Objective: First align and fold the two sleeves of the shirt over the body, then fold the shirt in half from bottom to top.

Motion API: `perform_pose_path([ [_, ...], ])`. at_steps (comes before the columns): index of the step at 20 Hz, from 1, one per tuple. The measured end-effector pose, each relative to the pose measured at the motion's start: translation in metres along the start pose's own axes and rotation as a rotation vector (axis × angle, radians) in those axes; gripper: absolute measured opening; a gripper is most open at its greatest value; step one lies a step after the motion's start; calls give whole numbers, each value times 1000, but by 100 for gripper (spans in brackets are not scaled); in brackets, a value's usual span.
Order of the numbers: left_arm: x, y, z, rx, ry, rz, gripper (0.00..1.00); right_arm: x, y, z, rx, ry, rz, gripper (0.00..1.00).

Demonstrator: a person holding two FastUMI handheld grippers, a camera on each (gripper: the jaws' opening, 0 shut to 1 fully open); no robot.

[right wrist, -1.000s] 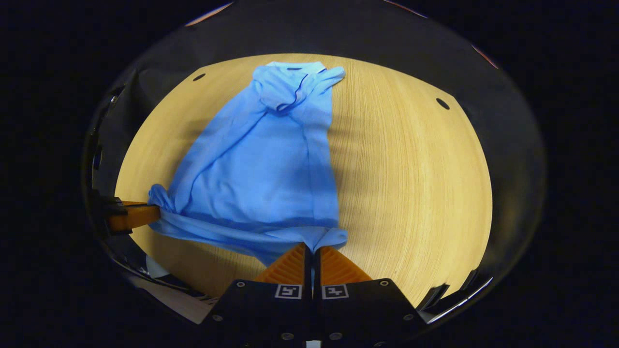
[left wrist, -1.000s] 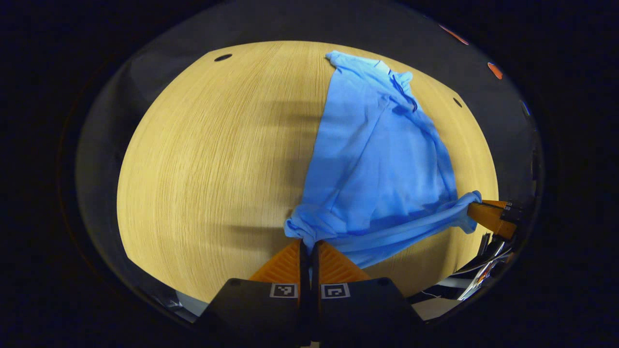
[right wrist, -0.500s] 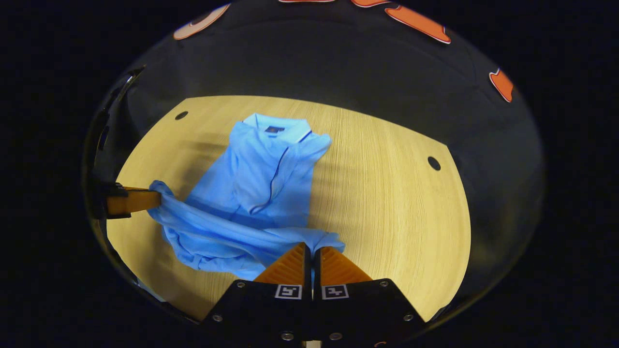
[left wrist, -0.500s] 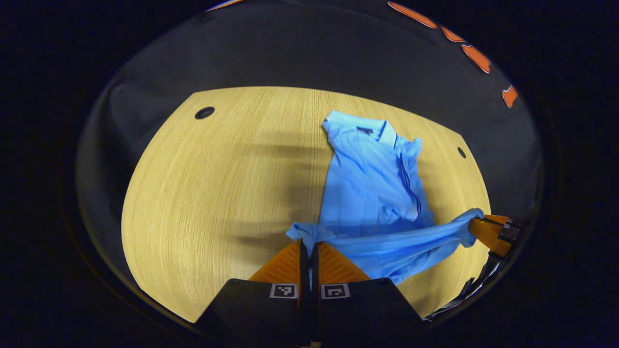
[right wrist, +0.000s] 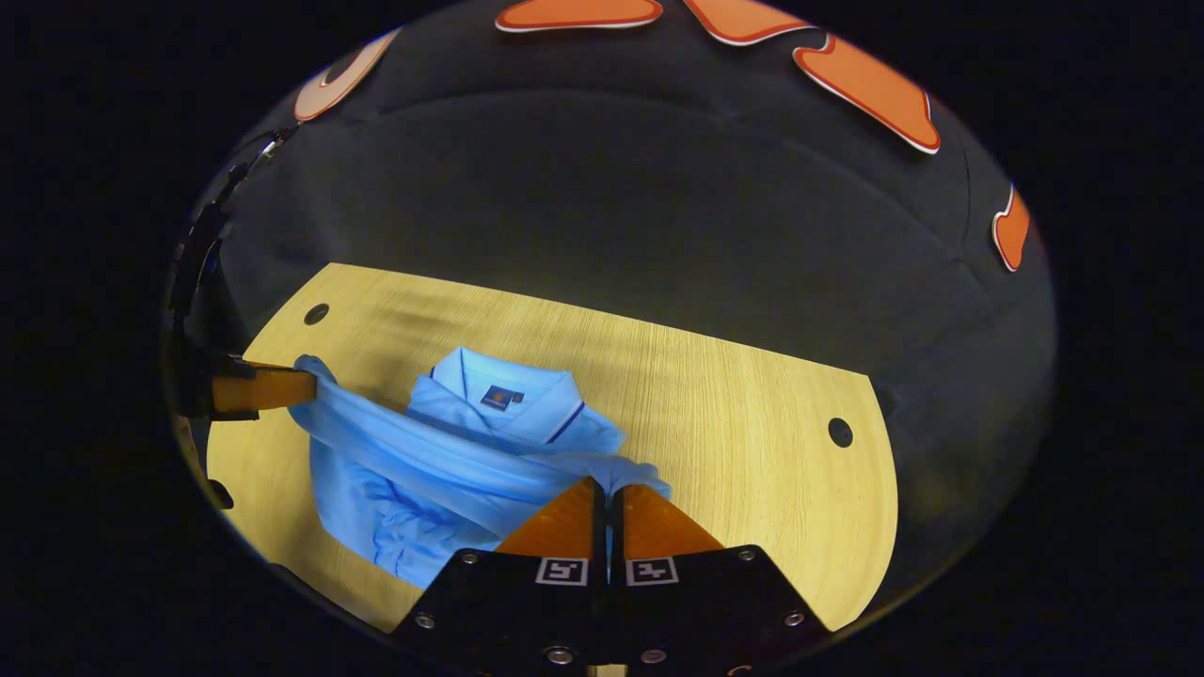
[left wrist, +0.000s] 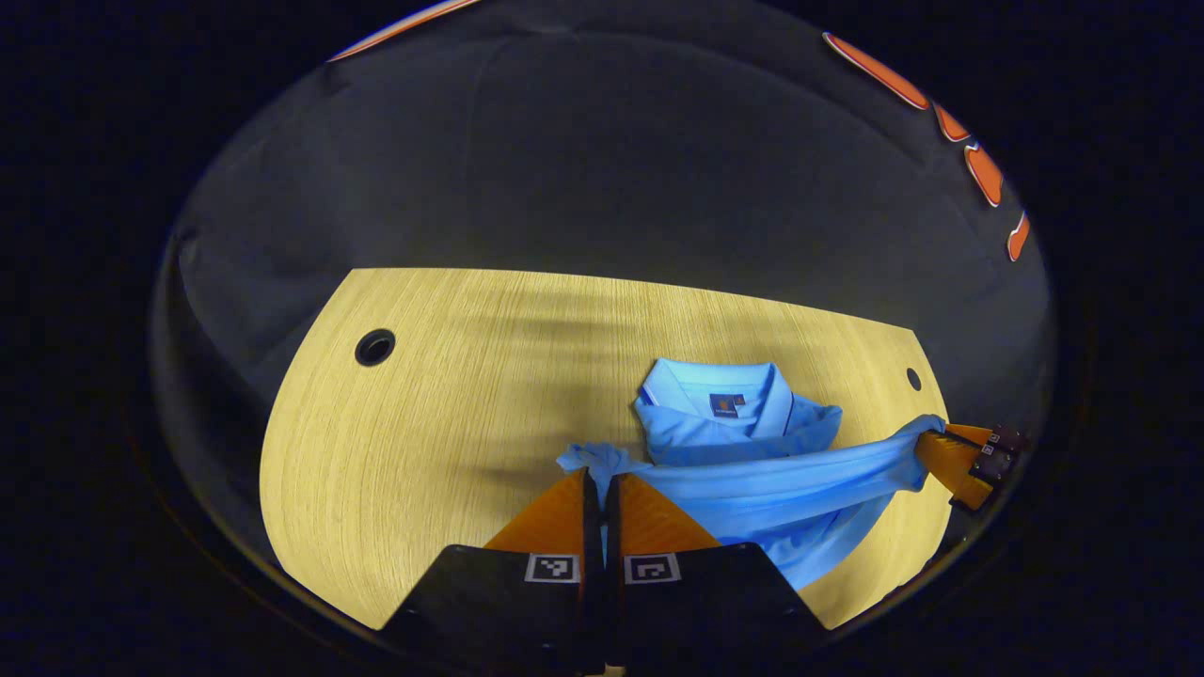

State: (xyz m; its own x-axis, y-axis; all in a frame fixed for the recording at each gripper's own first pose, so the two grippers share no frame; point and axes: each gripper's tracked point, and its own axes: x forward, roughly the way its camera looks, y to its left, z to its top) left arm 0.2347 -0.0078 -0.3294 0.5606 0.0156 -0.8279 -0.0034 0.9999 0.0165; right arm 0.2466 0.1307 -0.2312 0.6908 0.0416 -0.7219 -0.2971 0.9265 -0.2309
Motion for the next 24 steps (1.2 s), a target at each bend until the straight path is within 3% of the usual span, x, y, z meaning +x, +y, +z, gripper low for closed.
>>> perform_pose_path([
  [4,16,0,-8,42,43,5,4,11,-1,-4,41,38,7,3],
  [6,21,-5,-8,38,46,-26,10,11,-11,-4,25,41,-29,17],
  [7,20,-2,-10,40,46,-28,16,14,-9,-8,33,53,-24,33],
  [8,17,-1,-8,42,45,-32,44,11,-5,-11,53,73,-6,46],
  [9,18,1,-9,44,46,-33,72,8,0,-15,72,86,11,69],
  [10,12,3,-9,41,37,-19,100,4,0,-14,81,82,8,83],
  [11,8,5,-5,33,19,-15,100,0,-4,-12,84,72,4,98],
  [12,-1,7,1,21,-7,-11,100,-7,-4,-9,88,58,6,100],
  [17,-70,18,40,27,-192,39,100,-57,-4,21,123,-67,32,100],
  [24,-201,-11,71,24,-447,22,99,-156,-9,49,167,-290,49,100],
])
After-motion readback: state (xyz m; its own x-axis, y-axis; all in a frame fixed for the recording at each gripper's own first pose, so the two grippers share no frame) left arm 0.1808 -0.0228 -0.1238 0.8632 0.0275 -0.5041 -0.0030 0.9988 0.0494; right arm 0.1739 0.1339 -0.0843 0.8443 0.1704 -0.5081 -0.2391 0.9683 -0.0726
